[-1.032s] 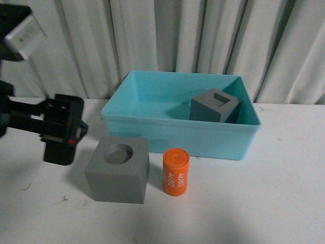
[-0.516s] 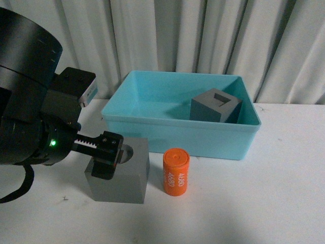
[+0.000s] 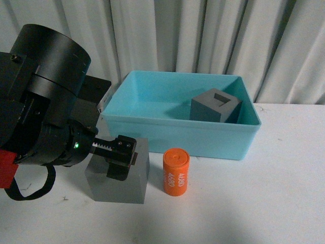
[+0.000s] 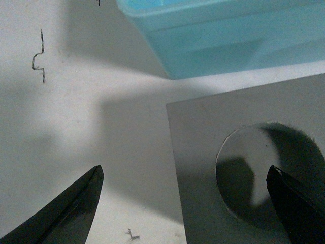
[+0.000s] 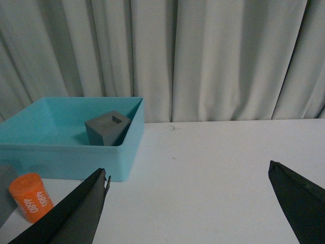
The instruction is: Place gray and orange parts in blue box
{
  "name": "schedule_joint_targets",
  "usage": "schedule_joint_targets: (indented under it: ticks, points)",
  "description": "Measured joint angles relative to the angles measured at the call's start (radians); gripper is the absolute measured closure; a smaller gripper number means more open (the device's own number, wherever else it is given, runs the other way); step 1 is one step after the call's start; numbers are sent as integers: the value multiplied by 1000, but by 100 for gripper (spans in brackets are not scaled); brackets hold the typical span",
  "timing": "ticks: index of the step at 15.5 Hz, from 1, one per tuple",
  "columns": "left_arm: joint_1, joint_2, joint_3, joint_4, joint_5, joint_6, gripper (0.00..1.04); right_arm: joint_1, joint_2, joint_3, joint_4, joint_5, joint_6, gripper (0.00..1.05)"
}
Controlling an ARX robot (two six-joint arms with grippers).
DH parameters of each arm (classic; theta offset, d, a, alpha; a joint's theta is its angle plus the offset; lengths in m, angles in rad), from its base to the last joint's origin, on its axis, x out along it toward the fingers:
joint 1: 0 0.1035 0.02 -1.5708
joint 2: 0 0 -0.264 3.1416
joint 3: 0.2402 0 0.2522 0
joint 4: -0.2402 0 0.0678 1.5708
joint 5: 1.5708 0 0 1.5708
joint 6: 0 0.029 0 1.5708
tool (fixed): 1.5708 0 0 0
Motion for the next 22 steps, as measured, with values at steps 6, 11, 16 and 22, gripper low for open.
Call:
schedule_joint_targets:
  ticks: [6,11,16,22]
  points:
    - [-1,45,39,11,-7,-8,7,0,0,0,0,0,0,6]
    - [-5,49,25,19,-3,-16,60,0,0,0,0,0,0,6]
    - [-8,-18,11,-74,26,-69,87,0,0,0,0,0,0,6]
    - [36,-292,364,-266,158,-119,87,0,0,0,0,0,0,6]
